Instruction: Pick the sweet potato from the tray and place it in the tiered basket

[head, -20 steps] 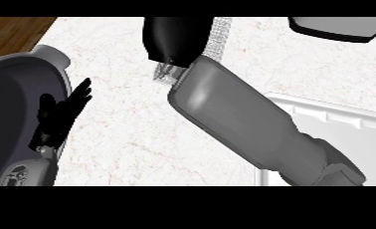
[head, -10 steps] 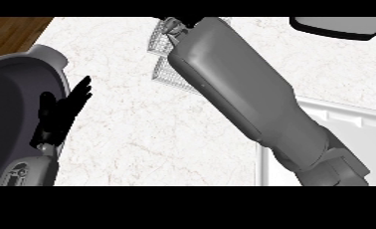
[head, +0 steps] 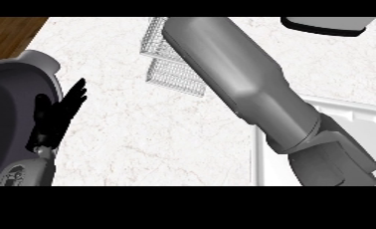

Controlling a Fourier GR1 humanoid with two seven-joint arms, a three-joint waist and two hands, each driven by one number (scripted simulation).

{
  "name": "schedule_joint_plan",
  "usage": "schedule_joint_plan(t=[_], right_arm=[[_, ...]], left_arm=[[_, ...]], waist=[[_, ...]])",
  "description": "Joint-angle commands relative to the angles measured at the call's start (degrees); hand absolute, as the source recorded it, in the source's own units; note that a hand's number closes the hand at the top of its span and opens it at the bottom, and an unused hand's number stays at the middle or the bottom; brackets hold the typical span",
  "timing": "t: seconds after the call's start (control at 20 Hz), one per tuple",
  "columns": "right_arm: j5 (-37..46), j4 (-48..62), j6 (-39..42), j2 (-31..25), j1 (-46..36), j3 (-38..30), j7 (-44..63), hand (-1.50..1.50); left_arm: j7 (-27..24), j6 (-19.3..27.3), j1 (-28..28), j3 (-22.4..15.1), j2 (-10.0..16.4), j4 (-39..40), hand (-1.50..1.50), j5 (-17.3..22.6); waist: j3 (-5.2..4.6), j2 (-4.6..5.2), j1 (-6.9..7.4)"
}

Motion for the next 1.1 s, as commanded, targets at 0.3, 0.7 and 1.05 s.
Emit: schedule_joint_plan(t=[0.3, 0.7, 1.05], right_arm=[[-1.53, 16.54, 10.17, 0.3, -12.27, -0.28, -8.41, 1.5], [-2.45, 23.58, 16.27, 0.31, -16.39, -0.75, -13.9, 1.5], [-10.15, 29.16, 20.25, 0.31, -13.32, -8.86, -6.06, -1.5]], left_arm=[[0.64, 0.44, -0.02, 1.49, 0.59, -0.98, 0.0, 0.73], [-2.34, 0.33, 3.46, 1.04, 0.3, -0.01, 0.0, -0.48], [-2.28, 0.22, 3.44, 0.89, -0.12, -0.99, 0.0, -0.16]], waist=[[0.2, -0.13, -1.68], [0.14, -0.05, -2.12], [0.16, 0.23, -2.04]])
